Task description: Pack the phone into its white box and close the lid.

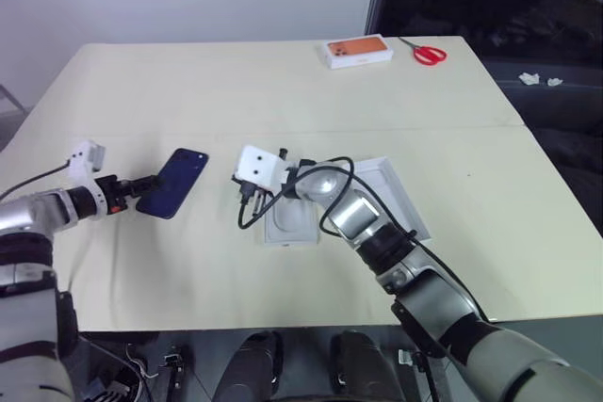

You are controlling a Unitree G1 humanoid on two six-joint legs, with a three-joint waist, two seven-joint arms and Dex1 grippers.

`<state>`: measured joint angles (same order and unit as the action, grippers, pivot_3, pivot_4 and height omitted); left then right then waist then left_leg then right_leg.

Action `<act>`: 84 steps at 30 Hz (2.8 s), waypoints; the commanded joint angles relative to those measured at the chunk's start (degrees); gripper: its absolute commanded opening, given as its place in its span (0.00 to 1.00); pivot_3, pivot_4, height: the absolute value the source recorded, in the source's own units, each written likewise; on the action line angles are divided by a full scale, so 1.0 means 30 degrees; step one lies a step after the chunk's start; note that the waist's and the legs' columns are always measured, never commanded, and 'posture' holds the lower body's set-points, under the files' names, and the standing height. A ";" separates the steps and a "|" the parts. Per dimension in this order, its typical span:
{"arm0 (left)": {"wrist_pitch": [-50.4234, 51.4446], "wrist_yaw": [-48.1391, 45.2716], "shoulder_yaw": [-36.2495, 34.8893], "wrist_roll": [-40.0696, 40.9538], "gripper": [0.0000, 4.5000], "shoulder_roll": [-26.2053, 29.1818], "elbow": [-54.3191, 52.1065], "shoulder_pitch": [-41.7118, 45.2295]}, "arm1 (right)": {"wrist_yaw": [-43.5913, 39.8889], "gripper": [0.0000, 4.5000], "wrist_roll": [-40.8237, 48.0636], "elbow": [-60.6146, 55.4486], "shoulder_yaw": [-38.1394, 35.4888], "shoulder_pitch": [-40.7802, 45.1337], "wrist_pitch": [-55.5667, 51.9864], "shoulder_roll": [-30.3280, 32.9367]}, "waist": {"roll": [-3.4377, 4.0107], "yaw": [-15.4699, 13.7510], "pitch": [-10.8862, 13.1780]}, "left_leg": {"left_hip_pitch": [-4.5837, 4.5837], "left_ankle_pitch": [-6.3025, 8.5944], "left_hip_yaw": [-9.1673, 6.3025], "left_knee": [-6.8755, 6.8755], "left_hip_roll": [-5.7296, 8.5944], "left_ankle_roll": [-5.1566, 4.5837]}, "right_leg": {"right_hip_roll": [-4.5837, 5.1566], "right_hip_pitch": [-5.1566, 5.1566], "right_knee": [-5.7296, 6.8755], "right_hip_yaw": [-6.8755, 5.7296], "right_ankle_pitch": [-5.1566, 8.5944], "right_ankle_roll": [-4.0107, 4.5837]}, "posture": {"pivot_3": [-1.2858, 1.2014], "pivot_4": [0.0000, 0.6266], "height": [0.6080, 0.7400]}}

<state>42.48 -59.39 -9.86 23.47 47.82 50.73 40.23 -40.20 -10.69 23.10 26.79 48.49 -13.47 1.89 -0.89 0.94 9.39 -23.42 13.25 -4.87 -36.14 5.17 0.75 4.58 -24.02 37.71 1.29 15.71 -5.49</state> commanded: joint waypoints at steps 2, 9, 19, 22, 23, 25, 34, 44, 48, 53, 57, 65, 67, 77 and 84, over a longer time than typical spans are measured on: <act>0.1683 -0.2602 0.2054 -0.1070 1.00 -0.1335 0.1030 -0.0524 | -0.0091 0.01 -0.0280 -0.0120 0.0323 0.0528 -0.0013 -0.0500 | 0.0021 -0.0014 -0.0017 | 0.0003 0.0007 0.0000 -0.0003 0.0006 -0.0014 | 0.0000 0.0002 0.0007 0.0002 0.0000 0.0000 | 0.52 0.24 1.00; 0.2680 -0.4036 0.2423 -0.1278 1.00 -0.1762 -0.0263 -0.1115 | 0.0703 0.01 -0.1146 0.2633 0.0660 0.1467 -0.0495 -0.1653 | 0.0094 -0.0040 -0.0078 | 0.0028 0.0058 0.0002 -0.0011 0.0024 -0.0104 | 0.0015 0.0011 0.0051 0.0005 0.0002 0.0002 | 0.52 0.24 1.00; 0.5257 -0.3412 0.1312 -0.0018 1.00 -0.2416 -0.3623 -0.2471 | 0.1082 0.01 -0.2073 0.6783 0.1011 0.2590 -0.0240 -0.2741 | 0.0114 -0.0002 -0.0094 | 0.0037 0.0059 0.0002 -0.0015 0.0037 -0.0104 | 0.0026 0.0010 0.0069 0.0007 0.0003 0.0004 | 0.52 0.24 1.00; 0.5200 -0.2915 0.1107 0.0142 1.00 -0.2818 -0.4233 -0.2952 | 0.0791 0.01 -0.2459 0.7195 0.1350 0.2585 -0.0195 -0.2794 | 0.0164 0.0010 -0.0147 | 0.0051 0.0059 0.0004 -0.0007 0.0034 -0.0102 | 0.0024 0.0014 0.0071 0.0007 0.0004 0.0005 | 0.52 0.24 1.00; 0.5249 -0.2630 0.0975 0.0209 1.00 -0.3070 -0.4292 -0.2997 | 0.0781 0.01 -0.2548 0.7211 0.1406 0.2547 -0.0146 -0.2810 | 0.0183 -0.0001 -0.0174 | 0.0054 0.0059 0.0005 -0.0008 0.0034 -0.0102 | 0.0025 0.0019 0.0071 0.0006 0.0004 0.0005 | 0.52 0.24 1.00; 0.5503 -0.2215 0.0743 0.0463 1.00 -0.3491 -0.4515 -0.3078 | 0.0811 0.01 -0.2574 0.7221 0.1305 0.2501 -0.0152 -0.2882 | 0.0221 -0.0039 -0.0197 | 0.0097 0.0063 0.0003 -0.0002 0.0037 -0.0106 | 0.0028 0.0069 0.0066 0.0006 0.0004 0.0005 | 0.52 0.24 1.00; 0.8436 -0.1460 -0.0056 0.2159 1.00 -0.5028 -0.6297 -0.3091 | 0.0681 0.01 -0.2824 0.7118 0.1045 0.2441 0.0038 -0.2631 | 0.0285 -0.0084 -0.0241 | 0.0342 0.0103 -0.0012 0.0059 0.0037 -0.0163 | 0.0028 0.0353 -0.0059 -0.0008 0.0013 0.0007 | 0.52 0.24 1.00; 0.8754 0.0011 -0.0930 0.1929 1.00 -0.4745 -0.7181 -0.2751 | 0.0479 0.01 -0.3005 0.6689 0.0839 0.2304 0.0134 -0.2652 | 0.0288 -0.0069 -0.0242 | 0.0342 0.0103 -0.0018 0.0060 0.0036 -0.0159 | 0.0028 0.0355 -0.0066 -0.0008 0.0013 0.0007 | 0.52 0.24 1.00; 0.9328 0.2371 -0.1699 0.1388 1.00 -0.4336 -0.7179 -0.2295 | 0.0350 0.01 -0.3087 0.6605 0.0816 0.2274 0.0146 -0.2562 | 0.0287 -0.0069 -0.0242 | 0.0342 0.0097 -0.0029 0.0060 0.0030 -0.0146 | 0.0026 0.0356 -0.0065 -0.0007 0.0013 0.0007 | 0.52 0.24 1.00; 1.1786 0.4032 -0.2433 0.2149 1.00 -0.4202 -0.9032 -0.2196 | -0.0339 0.01 -0.3056 0.6331 0.0934 0.2172 0.0195 -0.2414 | 0.0287 0.0108 -0.0242 | 0.0347 0.0094 -0.0035 0.0064 0.0011 -0.0138 | 0.0022 0.0350 -0.0062 -0.0003 0.0013 0.0007 | 0.52 0.24 1.00; 1.1912 0.5092 -0.2158 0.2029 1.00 -0.5276 -0.8998 -0.2460 | -0.0413 0.01 -0.3082 0.6416 0.0886 0.2203 0.0254 -0.2538 | 0.0287 0.0126 -0.0242 | 0.0346 0.0093 -0.0028 0.0081 0.0003 -0.0134 | 0.0021 0.0338 -0.0063 -0.0004 0.0013 0.0007 | 0.52 0.24 1.00; 1.2077 0.6916 -0.2963 0.2372 1.00 -0.7282 -0.8956 -0.2013 | -0.0372 0.01 -0.3194 0.6464 0.0786 0.2186 0.0324 -0.2546 | 0.0323 -0.0091 -0.0273 | 0.0399 0.0092 -0.0042 0.0074 0.0014 -0.0127 | 0.0024 0.0424 -0.0083 -0.0013 0.0013 0.0007 | 0.52 0.24 1.00; 1.2336 0.6865 -0.2976 0.2577 1.00 -0.7348 -0.9151 -0.1874 | -0.0377 0.01 -0.3211 0.6402 0.0743 0.2168 0.0322 -0.2458 | 0.0322 -0.0071 -0.0273 | 0.0399 0.0093 -0.0041 0.0075 0.0021 -0.0129 | 0.0025 0.0425 -0.0089 -0.0013 0.0013 0.0007 | 0.52 0.24 1.00; 1.2373 0.6765 -0.3932 0.3422 0.88 -0.6849 -0.9010 -0.2062 | -0.0247 0.00 -0.3250 0.6598 0.0634 0.2219 0.0485 -0.2384 | 0.0311 0.0073 -0.0265 | 0.0397 0.0093 -0.0041 0.0114 0.0011 -0.0128 | 0.0028 0.0415 -0.0132 -0.0013 0.0013 0.0007 | 0.52 0.24 1.00; 1.2084 0.6591 -0.4091 0.3891 0.49 -0.6568 -0.8857 -0.3191 | -0.0250 0.00 -0.3353 0.6588 0.0664 0.2140 0.0682 -0.2294 | 0.0296 0.0147 -0.0258 | 0.0363 0.0088 -0.0033 0.0157 -0.0003 -0.0119 | 0.0027 0.0358 -0.0153 -0.0006 0.0012 0.0007 | 0.52 0.24 1.00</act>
<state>77.65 -39.92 -23.58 35.42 28.16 22.54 32.13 -40.71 -21.16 43.96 28.26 54.94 -12.00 -4.13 0.00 1.38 8.62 -22.33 13.51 -4.97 -35.67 5.16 0.40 4.66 -22.95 37.25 1.27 15.75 -5.47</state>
